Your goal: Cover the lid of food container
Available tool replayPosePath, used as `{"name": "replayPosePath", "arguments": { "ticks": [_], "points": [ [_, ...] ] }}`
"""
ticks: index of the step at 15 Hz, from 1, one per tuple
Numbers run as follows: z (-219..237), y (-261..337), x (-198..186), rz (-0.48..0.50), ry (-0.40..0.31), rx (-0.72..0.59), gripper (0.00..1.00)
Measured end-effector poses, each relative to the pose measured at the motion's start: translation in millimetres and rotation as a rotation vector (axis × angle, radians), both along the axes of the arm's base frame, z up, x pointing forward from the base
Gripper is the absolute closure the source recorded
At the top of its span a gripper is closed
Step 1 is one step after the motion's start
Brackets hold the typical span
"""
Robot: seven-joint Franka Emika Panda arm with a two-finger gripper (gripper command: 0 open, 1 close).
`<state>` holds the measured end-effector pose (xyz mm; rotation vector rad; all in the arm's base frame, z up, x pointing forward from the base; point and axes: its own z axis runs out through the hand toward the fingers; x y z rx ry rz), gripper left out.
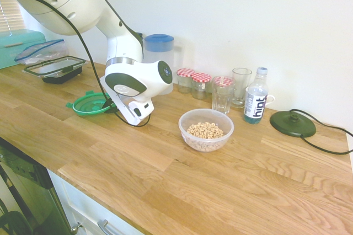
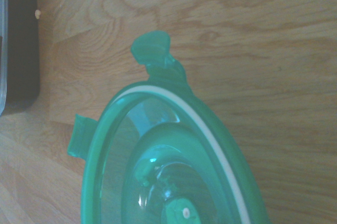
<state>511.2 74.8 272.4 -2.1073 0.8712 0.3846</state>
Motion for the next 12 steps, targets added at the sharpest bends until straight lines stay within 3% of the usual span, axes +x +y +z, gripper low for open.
{"name": "replayPosePath", "arguments": {
  "ticks": [6,12],
  "points": [
    [20.6,-21.7,2.5,0.032,0.002,-0.095,1.00],
    [197.9,-38.3,2.4,0.055,0.029,-0.515,1.00]
  ]
}}
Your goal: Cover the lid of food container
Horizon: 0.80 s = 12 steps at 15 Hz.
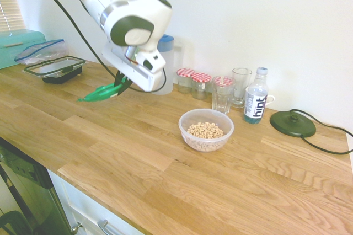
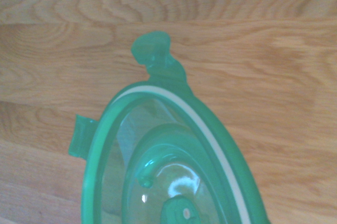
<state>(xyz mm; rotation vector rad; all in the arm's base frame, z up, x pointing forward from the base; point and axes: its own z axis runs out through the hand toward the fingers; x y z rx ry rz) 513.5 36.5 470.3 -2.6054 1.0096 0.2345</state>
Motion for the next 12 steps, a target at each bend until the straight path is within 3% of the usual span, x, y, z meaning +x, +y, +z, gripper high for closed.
{"name": "replayPosePath", "arguments": {
  "ticks": [2,4,12],
  "points": [
    [68.2,-17.9,-10.5,-0.002,0.007,-0.158,1.00],
    [103.1,-38.3,-9.9,0.004,-0.012,-0.307,1.00],
    [124.4,-95.7,20.2,0.053,-0.025,-0.879,1.00]
  ]
}}
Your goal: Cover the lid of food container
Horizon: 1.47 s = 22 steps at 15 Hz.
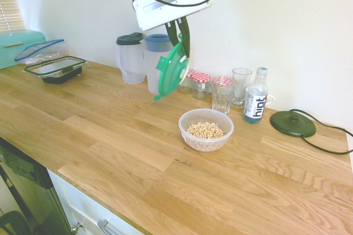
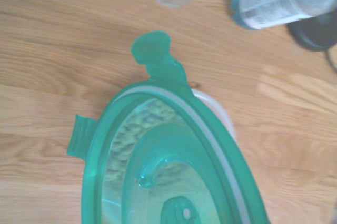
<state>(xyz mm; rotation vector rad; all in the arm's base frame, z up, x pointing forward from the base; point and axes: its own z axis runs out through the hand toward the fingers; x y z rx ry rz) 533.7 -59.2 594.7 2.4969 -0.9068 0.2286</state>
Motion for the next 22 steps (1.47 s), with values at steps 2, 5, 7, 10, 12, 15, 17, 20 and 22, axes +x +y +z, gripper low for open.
{"name": "replayPosePath", "arguments": {
  "ticks": [2,5,7,10,12,15,17,20,22],
  "points": [
    [-2.1,-8.3,4.6,-0.018,-0.006,-0.134,1.00],
    [-31.8,-15.5,16.7,-0.051,0.005,-0.333,1.00],
    [-52.7,-17.5,18.5,-0.082,0.018,-0.464,1.00],
    [-75.4,-9.8,8.6,-0.151,0.039,-0.646,1.00],
    [-99.1,-6.7,4.0,-0.194,0.041,-0.758,1.00],
    [-145.6,-7.9,13.6,-0.154,0.005,-0.892,1.00],
    [-170.2,-5.2,19.2,-0.122,-0.009,-0.905,1.00],
    [-185.0,0.1,16.4,-0.102,-0.011,-0.916,1.00],
    [-189.9,4.5,13.9,-0.090,-0.006,-0.923,1.00]
  ]
}}
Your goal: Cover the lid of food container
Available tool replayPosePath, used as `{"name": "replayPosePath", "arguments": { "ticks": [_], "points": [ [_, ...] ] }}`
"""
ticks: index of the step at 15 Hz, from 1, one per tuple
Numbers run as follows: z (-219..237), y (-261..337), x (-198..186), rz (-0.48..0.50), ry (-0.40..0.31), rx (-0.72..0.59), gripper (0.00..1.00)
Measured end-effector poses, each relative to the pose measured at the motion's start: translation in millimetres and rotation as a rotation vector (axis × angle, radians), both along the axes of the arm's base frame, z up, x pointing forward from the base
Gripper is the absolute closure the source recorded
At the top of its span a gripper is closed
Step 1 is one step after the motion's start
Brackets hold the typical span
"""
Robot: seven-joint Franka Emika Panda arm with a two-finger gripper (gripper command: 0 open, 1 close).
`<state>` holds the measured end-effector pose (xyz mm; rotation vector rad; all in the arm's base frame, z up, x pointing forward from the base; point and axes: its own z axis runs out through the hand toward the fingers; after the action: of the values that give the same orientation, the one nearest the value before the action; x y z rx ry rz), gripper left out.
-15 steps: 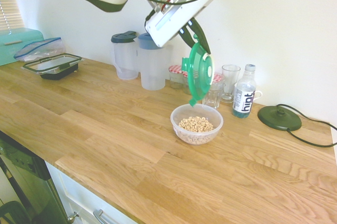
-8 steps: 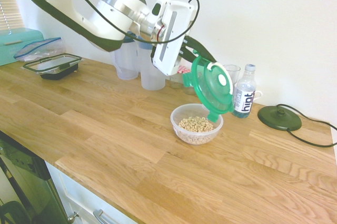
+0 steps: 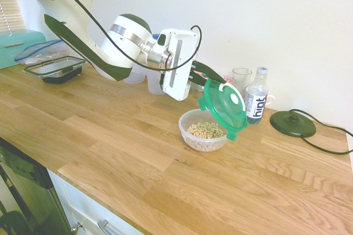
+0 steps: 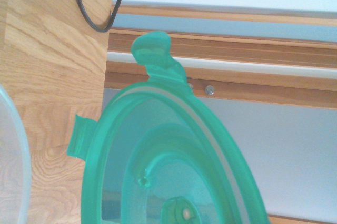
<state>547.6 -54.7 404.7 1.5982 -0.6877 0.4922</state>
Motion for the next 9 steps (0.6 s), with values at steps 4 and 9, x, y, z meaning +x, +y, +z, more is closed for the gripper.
{"name": "replayPosePath", "arguments": {
  "ticks": [4,9],
  "points": [
    [-3.2,15.3,-0.8,0.023,0.008,-0.005,1.00],
    [-10.9,20.7,0.0,0.028,0.020,-0.009,1.00]
  ]
}}
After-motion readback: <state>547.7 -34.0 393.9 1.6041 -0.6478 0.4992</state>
